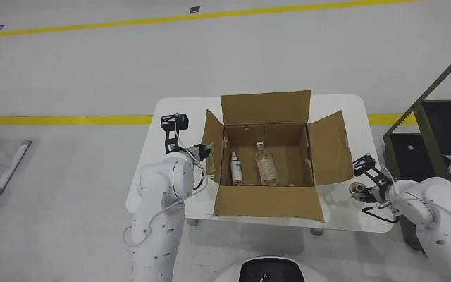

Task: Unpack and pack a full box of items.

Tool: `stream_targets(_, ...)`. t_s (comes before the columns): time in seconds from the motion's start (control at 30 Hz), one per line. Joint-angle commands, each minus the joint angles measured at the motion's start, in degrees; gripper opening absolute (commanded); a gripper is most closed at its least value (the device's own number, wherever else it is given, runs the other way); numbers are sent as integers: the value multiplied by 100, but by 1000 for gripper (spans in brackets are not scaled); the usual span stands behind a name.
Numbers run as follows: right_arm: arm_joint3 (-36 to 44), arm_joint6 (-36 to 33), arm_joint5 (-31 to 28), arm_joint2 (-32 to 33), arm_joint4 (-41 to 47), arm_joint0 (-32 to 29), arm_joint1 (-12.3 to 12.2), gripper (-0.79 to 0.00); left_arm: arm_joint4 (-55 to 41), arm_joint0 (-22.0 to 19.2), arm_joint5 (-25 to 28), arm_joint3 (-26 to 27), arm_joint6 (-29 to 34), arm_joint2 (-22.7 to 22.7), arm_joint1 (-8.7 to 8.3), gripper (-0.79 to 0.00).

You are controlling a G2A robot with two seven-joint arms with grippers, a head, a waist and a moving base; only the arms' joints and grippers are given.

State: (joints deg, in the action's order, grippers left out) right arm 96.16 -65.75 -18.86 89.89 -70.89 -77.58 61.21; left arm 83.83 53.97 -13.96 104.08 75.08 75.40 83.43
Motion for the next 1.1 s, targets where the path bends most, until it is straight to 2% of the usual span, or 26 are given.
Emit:
stream_targets(0.0,-122,-14,40,-109,-12,114,8,-252,0,0,0,0,0,0,0,0)
stream_targets(0.03,-218,-30,49,-163,75,175,16,-394,0,0,0,0,0,0,0,0)
stream_targets(0.07,-303,-76,37,-220,60,252,18,-493,0,0,0,0,0,0,0,0)
stream_targets(0.1,-378,-117,38,-286,-5,321,20,-517,0,0,0,0,0,0,0,0)
stream_targets(0.2,-571,-160,61,-442,-43,496,32,-468,0,0,0,0,0,0,0,0)
stream_targets(0.77,-1245,-85,4,-782,-56,942,40,-468,0,0,0,0,0,0,0,0)
stream_targets(0.97,-1361,-76,-37,-849,-12,1003,36,-499,0,0,0,0,0,0,0,0)
stream_targets(1.07,-1409,-57,-42,-885,4,1029,36,-551,0,0,0,0,0,0,0,0)
